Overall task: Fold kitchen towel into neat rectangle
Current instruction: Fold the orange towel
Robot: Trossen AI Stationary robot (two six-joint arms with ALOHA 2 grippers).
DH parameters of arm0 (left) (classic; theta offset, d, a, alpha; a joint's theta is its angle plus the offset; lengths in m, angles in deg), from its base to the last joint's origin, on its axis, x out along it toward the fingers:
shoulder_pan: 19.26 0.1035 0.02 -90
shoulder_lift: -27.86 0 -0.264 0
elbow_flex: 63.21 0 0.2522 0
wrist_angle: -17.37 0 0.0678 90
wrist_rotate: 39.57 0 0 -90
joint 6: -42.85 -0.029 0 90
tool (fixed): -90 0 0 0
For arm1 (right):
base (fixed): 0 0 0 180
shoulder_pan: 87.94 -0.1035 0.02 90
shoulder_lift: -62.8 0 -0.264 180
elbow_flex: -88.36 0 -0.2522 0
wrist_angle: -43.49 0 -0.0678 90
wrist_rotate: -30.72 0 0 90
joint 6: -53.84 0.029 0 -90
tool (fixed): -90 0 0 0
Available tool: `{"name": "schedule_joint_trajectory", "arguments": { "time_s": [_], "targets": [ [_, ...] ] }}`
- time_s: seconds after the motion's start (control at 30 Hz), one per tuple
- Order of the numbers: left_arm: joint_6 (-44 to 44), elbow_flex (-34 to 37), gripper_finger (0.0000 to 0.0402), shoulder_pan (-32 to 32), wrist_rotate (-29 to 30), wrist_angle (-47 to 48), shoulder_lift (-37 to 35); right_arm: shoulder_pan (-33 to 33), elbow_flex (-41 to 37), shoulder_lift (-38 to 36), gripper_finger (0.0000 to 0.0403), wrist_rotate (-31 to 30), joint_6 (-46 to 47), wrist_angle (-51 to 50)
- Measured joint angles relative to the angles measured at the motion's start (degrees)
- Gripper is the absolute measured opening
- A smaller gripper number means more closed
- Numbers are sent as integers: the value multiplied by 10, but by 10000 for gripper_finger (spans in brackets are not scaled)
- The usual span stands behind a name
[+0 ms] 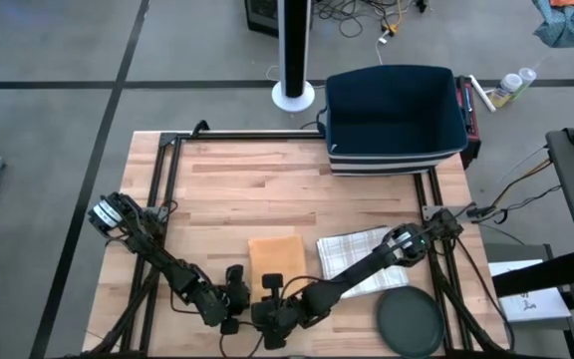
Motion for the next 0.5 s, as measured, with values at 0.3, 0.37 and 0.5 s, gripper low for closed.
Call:
{"name": "schedule_joint_trajectory", "arguments": {
  "time_s": [0.3,0.37,0.5],
  "targets": [
    [5,0,75,0,0,0,0,3,0,0,2,-4,9,-3],
    [5,0,75,0,0,1,0,2,-3,0,3,-3,9,-3],
    [4,0,75,0,-11,7,-1,2,-17,0,17,18,17,-3]
  ]
}}
